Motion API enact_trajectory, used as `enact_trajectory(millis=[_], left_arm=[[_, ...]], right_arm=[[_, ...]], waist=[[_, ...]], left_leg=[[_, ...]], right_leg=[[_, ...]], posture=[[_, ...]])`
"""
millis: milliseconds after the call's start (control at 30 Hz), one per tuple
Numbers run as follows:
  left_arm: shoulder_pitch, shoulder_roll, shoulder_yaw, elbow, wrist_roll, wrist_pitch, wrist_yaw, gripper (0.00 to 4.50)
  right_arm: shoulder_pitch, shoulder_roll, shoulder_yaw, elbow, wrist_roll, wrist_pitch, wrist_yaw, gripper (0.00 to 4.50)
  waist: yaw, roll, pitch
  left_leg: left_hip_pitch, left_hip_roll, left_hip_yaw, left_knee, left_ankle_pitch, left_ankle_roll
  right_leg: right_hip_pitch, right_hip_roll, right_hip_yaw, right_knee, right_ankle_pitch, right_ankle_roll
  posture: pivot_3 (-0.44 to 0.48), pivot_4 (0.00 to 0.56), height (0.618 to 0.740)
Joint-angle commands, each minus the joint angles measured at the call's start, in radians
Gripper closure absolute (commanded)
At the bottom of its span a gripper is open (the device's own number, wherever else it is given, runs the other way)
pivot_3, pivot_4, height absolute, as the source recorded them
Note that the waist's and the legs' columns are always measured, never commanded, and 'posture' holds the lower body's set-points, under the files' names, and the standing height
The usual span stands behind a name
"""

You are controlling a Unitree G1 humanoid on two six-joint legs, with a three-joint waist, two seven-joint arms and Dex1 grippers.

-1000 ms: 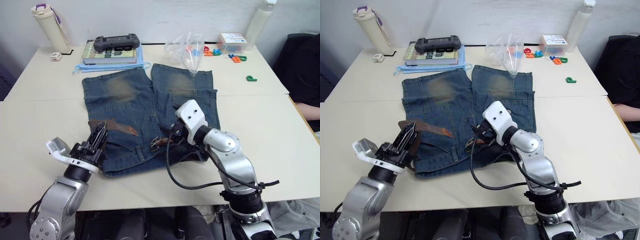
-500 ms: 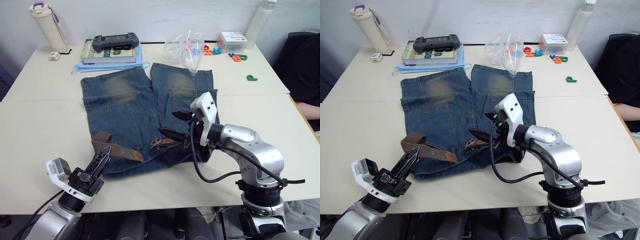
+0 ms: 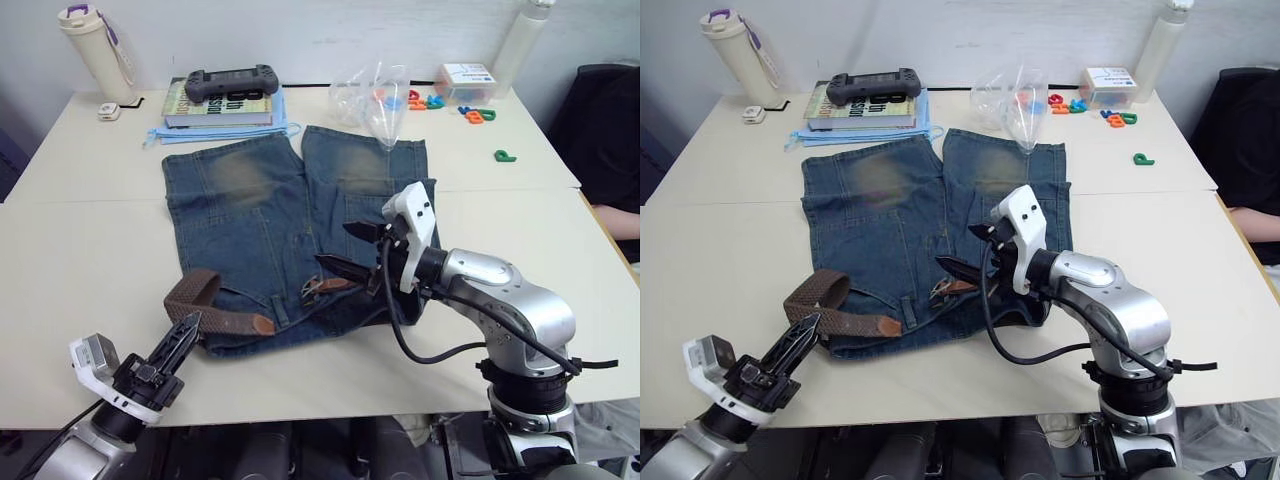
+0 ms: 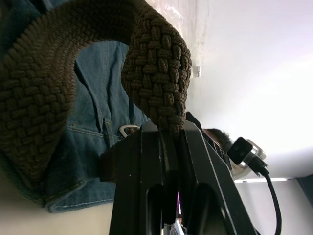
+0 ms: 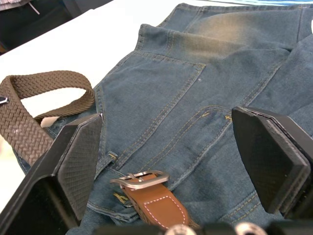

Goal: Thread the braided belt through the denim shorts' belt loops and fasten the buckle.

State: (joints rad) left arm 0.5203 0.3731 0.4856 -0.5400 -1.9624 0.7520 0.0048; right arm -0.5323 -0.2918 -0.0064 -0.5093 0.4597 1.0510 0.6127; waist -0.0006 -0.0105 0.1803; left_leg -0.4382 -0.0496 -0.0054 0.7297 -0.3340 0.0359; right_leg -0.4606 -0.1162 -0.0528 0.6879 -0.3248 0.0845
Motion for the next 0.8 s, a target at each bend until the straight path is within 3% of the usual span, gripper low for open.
enact_trajectory(millis=[33,233,433,800], left_arm=[[-0.036,-0.013,-0.017,0.016,-0.01,-0.02,0.07,4.5],[-0.1,-0.028,0.006,0.052,-0.01,-0.028,0.126,4.5],[-0.089,0.028,-0.007,0.094,-0.01,0.023,0.107,4.5],[-0.115,0.064,-0.013,0.101,0.043,-0.04,0.086,4.5]], right_arm=[[-0.006,-0.011,-0.013,-0.051,0.041,-0.001,-0.022,0.02],[-0.006,-0.024,-0.014,-0.058,0.074,-0.002,-0.053,0.02],[-0.006,-0.033,-0.008,-0.064,0.101,-0.007,-0.078,0.02],[-0.009,-0.034,-0.012,-0.062,0.149,-0.012,-0.111,0.02]], waist=[[0.001,0.0,0.0],[0.0,0.0,0.0],[0.001,0.0,0.0],[0.0,0.0,0.0]], left_leg=[[0.0,0.0,0.0,0.0,0.0,0.0],[0.0,0.0,0.0,0.0,0.0,0.0],[0.0,0.0,0.0,0.0,0.001,-0.001],[0.0,0.0,0.0,0.0,0.001,-0.001]], right_leg=[[0.0,0.0,0.0,0.0,0.0,0.0],[0.0,0.0,0.0,0.001,0.001,0.002],[0.0,0.0,0.0,0.002,0.001,0.002],[0.0,0.0,0.0,0.002,0.001,0.002]], posture=[[0.0,0.15,0.667],[0.0,0.15,0.667],[0.0,0.15,0.667],[0.0,0.15,0.667]])
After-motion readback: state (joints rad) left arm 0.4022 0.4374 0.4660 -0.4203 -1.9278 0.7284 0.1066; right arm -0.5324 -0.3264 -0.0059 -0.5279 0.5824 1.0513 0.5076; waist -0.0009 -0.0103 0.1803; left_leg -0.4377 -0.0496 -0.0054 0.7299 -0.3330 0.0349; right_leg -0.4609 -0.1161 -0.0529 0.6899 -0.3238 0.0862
